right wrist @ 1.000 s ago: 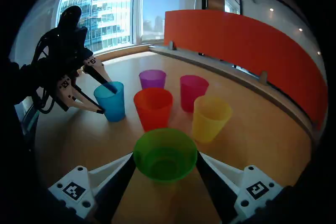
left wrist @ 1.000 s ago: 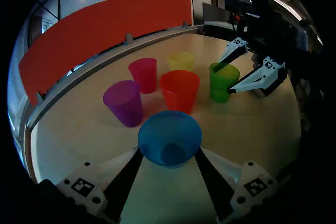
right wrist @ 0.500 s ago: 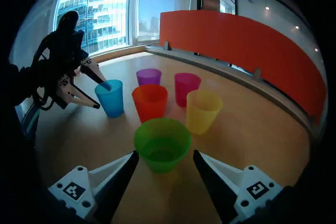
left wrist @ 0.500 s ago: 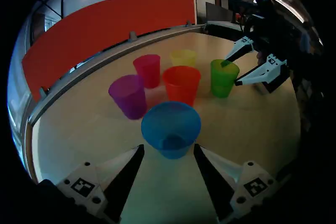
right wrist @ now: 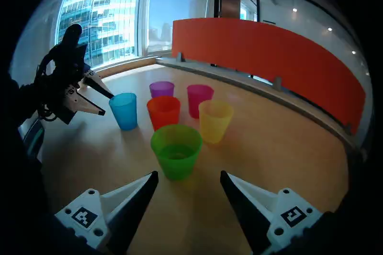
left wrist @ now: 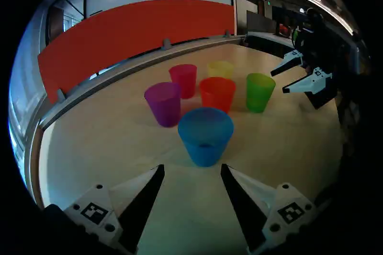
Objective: Pour water
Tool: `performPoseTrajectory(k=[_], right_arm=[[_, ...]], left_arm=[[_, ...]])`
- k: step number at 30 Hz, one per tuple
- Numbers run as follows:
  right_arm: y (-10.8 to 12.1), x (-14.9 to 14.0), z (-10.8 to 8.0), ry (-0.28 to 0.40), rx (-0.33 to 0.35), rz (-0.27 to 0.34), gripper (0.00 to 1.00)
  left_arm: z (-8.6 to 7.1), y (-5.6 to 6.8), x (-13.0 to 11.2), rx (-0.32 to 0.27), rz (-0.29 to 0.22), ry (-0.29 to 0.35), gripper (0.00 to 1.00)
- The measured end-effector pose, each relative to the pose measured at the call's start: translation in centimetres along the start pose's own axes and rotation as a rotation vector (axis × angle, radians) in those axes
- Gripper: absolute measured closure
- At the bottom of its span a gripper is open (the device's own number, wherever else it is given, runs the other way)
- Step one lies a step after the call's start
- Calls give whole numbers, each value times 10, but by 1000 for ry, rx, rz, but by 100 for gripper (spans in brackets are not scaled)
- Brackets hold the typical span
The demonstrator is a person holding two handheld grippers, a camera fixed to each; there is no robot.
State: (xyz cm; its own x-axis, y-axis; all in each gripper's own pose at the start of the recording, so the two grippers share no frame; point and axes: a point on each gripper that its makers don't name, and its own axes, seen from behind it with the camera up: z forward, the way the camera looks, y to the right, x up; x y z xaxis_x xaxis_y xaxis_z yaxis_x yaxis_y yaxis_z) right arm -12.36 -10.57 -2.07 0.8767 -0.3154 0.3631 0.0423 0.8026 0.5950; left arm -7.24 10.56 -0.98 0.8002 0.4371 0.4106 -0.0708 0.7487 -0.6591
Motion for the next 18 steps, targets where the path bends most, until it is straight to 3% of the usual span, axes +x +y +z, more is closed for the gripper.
performPoseTrajectory(k=[9,18], right_arm=[[4,4,-19,45,-36,10,0],[19,31,-42,149,-134,55,0]], left_arm=[[-21,-11,7,65,-38,69,13],[-46,-28,35,177,-42,198,13]])
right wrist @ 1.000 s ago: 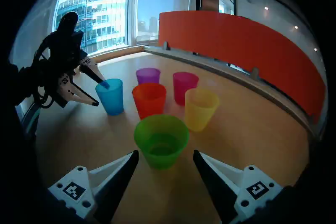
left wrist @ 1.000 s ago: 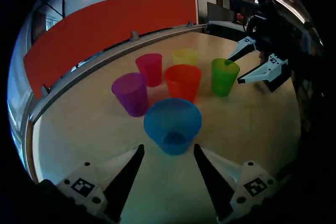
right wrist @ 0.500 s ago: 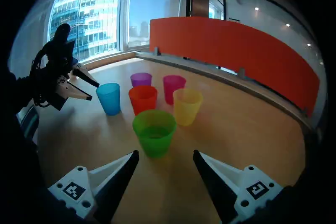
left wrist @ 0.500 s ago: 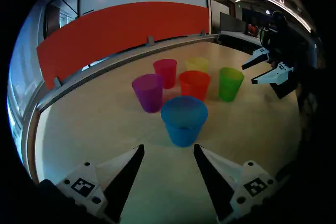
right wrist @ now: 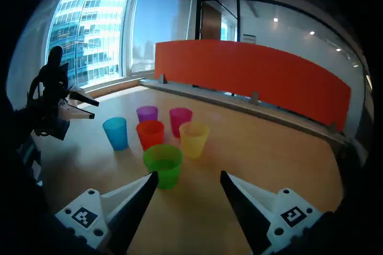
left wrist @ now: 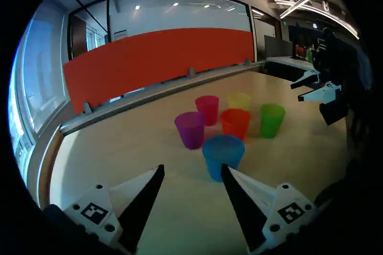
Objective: Pour water
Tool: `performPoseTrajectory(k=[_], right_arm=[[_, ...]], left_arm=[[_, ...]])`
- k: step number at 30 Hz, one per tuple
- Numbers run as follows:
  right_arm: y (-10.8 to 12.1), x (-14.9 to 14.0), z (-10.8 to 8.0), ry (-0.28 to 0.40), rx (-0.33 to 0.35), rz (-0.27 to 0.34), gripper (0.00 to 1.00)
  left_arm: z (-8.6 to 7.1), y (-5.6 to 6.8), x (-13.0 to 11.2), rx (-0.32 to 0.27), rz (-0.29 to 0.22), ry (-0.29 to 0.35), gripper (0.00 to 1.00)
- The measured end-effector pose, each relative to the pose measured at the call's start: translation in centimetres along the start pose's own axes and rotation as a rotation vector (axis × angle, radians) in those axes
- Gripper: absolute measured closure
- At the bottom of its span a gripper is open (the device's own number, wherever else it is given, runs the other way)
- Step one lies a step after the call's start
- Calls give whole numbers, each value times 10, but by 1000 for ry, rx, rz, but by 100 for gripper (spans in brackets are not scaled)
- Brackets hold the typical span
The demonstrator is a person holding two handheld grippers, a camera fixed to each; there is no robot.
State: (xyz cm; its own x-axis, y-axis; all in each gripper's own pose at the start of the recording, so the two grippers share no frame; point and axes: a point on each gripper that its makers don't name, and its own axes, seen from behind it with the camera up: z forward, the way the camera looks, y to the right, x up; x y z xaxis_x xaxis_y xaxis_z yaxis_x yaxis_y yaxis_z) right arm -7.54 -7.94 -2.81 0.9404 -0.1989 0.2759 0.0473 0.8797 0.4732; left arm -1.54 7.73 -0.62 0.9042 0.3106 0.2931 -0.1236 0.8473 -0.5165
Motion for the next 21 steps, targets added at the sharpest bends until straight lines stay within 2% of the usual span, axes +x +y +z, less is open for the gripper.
performPoseTrajectory(k=[12,17,21], right_arm=[[35,39,-15,155,-180,39,0],[54,56,-23,231,-270,69,0],[68,65,-29,283,-340,77,0]], left_arm=[[-31,-34,32,182,-47,158,13],[-47,-50,46,256,-92,233,13],[-58,-57,55,293,-125,284,13]])
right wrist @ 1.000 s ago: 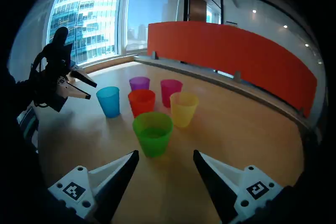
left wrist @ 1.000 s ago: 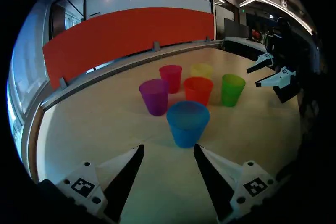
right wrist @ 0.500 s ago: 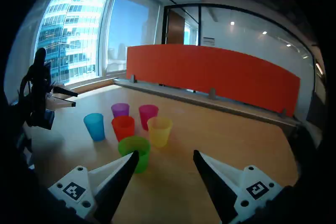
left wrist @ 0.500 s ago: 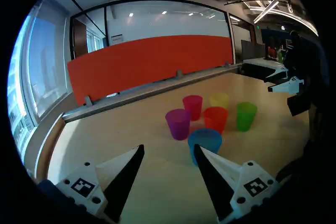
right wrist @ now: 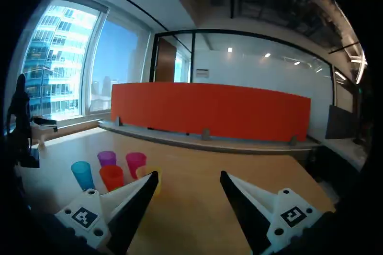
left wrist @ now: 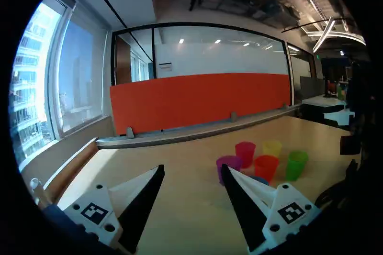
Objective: Pour water
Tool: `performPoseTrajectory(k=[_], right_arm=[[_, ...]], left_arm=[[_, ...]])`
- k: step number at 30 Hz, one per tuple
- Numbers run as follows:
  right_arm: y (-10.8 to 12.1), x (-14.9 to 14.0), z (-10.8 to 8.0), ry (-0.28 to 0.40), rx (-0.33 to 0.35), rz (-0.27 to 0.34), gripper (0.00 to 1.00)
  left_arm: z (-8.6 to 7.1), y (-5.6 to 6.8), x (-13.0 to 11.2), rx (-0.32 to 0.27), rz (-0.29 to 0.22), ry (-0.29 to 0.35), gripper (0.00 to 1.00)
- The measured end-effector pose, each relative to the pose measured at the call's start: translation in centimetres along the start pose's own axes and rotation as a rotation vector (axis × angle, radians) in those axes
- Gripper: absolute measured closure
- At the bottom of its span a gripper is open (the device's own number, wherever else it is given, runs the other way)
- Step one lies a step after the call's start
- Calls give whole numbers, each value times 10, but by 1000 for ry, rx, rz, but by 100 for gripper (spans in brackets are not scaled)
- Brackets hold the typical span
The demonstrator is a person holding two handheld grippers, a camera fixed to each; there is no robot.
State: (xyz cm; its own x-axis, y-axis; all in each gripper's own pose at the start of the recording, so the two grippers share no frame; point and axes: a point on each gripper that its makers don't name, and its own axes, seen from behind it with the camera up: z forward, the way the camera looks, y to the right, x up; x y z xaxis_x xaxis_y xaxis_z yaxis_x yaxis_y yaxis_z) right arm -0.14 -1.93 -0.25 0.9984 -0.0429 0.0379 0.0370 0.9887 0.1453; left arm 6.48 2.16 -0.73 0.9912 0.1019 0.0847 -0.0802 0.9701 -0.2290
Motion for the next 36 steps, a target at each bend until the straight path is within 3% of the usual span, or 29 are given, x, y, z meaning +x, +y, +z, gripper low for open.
performPoseTrajectory(k=[8,18,36], right_arm=[[22,20,-6,98,-121,34,0],[37,29,-13,154,-221,31,0],[42,25,-21,155,-255,59,0]], left_arm=[[-9,-11,20,55,-36,80,13],[-15,-16,30,101,-29,123,13],[-8,-19,27,126,-20,121,13]])
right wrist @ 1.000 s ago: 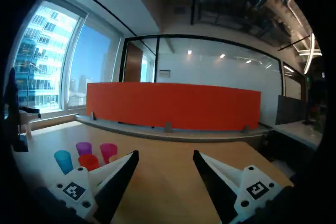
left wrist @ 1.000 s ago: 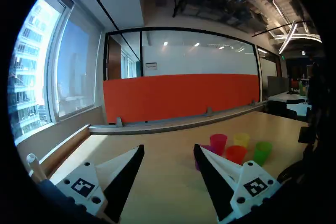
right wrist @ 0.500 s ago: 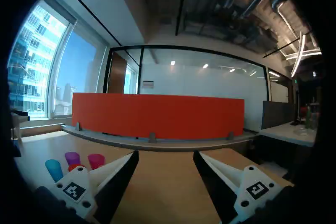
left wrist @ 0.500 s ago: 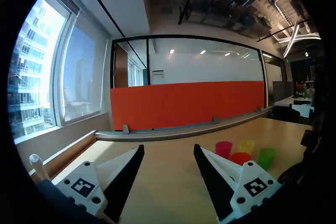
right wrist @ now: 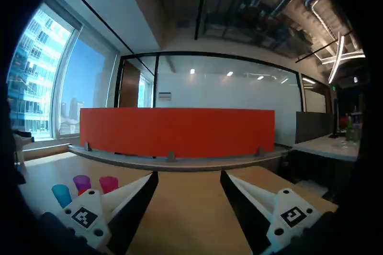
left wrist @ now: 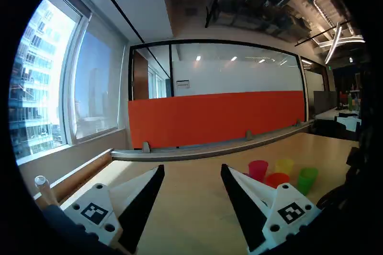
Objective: Pour water
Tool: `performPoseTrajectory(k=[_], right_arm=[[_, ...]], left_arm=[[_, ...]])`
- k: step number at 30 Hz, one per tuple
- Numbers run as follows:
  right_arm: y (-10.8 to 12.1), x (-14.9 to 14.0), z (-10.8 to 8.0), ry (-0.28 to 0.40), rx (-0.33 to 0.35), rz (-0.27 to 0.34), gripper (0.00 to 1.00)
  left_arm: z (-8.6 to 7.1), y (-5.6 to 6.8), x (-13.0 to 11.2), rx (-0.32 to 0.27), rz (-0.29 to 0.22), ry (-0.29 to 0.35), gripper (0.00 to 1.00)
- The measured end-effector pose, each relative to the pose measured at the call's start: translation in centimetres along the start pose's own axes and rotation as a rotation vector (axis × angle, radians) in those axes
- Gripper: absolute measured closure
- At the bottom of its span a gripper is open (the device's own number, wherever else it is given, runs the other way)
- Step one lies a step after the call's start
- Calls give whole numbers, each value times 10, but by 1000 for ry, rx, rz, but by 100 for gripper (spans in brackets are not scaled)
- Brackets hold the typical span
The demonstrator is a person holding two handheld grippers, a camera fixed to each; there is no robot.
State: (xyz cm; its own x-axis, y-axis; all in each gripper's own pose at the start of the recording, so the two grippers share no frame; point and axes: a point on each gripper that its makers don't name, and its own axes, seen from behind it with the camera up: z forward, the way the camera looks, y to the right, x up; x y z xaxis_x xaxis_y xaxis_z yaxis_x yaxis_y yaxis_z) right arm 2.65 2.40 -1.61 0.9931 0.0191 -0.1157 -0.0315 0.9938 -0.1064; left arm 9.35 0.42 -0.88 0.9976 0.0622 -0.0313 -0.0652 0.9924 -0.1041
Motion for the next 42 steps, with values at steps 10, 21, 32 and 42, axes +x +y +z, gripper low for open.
performPoseTrajectory(k=[10,21,32,42], right_arm=[[0,-5,-2,-22,-10,3,0],[1,1,-5,-30,-21,11,0],[6,2,-11,-43,-46,-1,0],[2,1,-10,-54,-46,-11,0]], left_arm=[[2,-5,-2,34,4,8,13],[3,-7,-12,86,36,26,13],[2,-9,-43,119,20,24,13],[2,-9,-62,133,2,23,13]])
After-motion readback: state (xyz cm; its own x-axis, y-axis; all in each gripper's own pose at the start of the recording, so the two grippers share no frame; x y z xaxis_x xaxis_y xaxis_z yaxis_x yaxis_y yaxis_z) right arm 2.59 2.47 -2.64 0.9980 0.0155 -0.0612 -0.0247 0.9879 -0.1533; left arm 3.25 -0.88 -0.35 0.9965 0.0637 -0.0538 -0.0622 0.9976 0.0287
